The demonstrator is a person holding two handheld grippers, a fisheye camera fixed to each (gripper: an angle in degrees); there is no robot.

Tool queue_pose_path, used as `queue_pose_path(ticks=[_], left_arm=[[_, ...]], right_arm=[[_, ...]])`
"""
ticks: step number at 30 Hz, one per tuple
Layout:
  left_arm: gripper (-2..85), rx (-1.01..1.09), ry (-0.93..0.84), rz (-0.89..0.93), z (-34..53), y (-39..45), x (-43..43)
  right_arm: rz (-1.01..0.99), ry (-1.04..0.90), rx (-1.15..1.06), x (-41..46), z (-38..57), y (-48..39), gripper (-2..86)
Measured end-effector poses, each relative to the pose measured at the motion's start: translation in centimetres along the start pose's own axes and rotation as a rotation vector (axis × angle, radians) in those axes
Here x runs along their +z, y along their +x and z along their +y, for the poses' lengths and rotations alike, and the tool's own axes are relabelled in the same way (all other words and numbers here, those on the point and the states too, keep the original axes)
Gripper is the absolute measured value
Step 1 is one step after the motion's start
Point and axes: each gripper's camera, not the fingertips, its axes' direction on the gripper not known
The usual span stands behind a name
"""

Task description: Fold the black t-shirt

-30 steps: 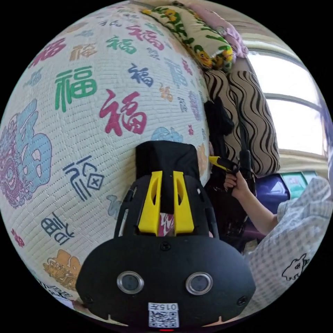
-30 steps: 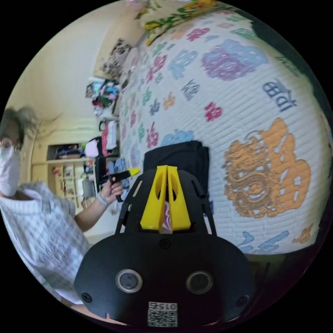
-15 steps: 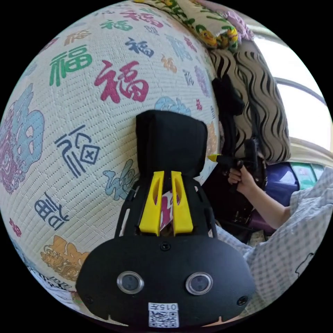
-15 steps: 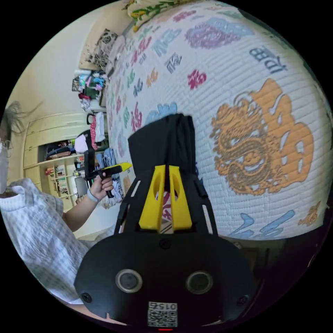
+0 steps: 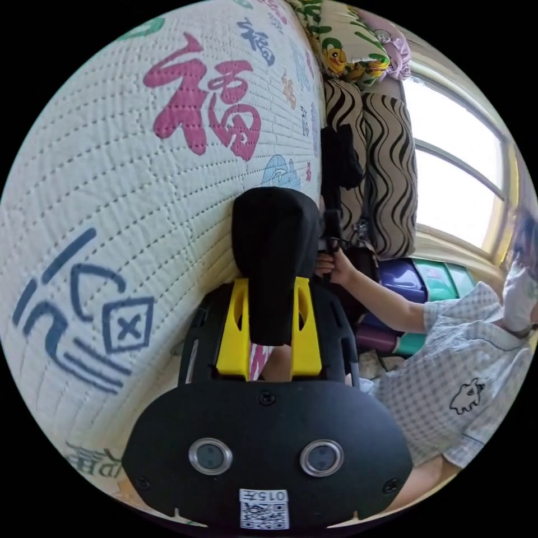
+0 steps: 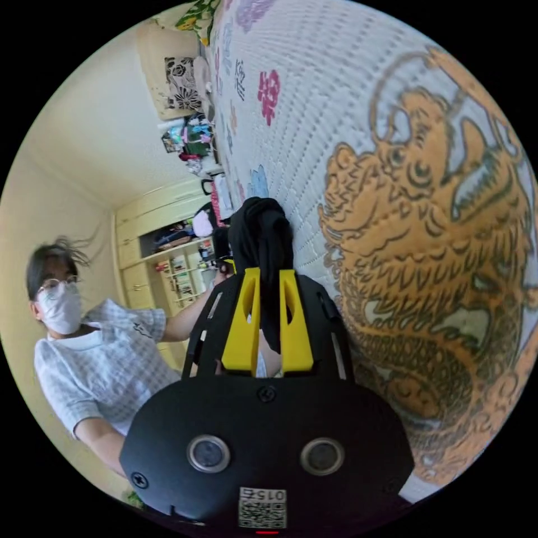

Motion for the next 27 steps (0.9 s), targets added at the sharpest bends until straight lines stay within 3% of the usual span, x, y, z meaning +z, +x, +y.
queue_pose_path(ticks=[5,10,14,22,27], left_arm=[[7.1,0.026,-0.01,0.003,2.1,3.1,-4.1],[6.4,0.012,0.125,0.151,8.3,7.8,-10.9],[6.4,0.04,0.23,0.17,16.0,12.2,-17.3],[6.4,-0.135,0.618,0.022,44.0,19.0,-36.6],[6.4,-0.248,0.775,-0.062,59.2,19.5,-46.4]], right_arm=[[0.058,-0.018,-0.027,-0.2,-0.5,-4.7,3.9],[0.058,-0.09,-0.124,1.5,-1.2,-14.3,3.0],[0.074,-0.236,-0.208,6.9,-2.7,-21.5,2.9],[-0.103,-0.637,-0.305,34.7,-4.7,-34.6,3.1],[-0.103,-0.749,-0.327,51.1,-2.9,-39.8,3.2]])
